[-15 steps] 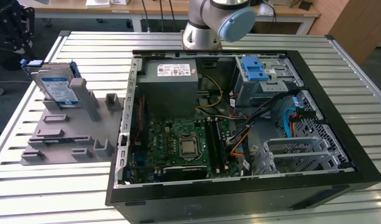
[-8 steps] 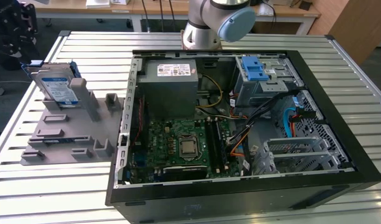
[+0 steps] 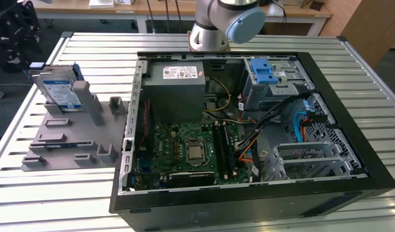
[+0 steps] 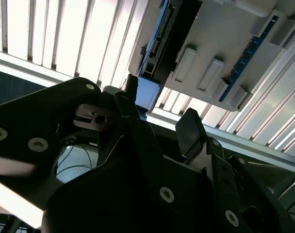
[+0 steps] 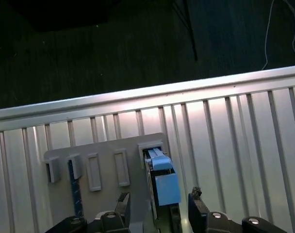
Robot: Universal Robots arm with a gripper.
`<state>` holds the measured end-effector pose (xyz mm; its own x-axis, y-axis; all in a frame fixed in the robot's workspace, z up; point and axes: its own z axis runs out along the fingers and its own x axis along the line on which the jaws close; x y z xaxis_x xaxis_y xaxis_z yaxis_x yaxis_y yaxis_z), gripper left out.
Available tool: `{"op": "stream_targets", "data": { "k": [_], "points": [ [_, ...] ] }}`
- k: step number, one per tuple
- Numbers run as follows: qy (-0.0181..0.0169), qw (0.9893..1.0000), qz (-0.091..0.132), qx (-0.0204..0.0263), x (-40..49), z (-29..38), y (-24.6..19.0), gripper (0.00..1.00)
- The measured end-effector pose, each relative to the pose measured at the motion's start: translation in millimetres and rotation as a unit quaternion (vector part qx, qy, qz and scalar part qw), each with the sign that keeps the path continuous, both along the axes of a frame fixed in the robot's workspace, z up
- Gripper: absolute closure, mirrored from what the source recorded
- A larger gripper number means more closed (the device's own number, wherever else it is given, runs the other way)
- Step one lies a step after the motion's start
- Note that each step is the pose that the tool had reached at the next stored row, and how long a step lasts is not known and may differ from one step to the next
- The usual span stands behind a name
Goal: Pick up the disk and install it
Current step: 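Pick up the disk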
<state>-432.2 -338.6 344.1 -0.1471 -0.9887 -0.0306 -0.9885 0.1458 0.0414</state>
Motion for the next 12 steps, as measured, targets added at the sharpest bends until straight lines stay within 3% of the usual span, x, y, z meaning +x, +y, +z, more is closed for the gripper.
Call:
{"op": "stream_targets", "data": {
  "k": [3, 7, 12],
  "points": [
    [-0.0021, 0.9998, 0.021, -0.0001, -0.1, -1.2, 0.0, 0.41],
    [-0.0109, 0.9996, 0.025, -0.0003, -1.1, -3.7, 0.0, 0.41],
    [-0.0109, 0.9996, 0.027, -0.0004, -1.3, -4.9, 0.0, 0.41]
  ]
}}
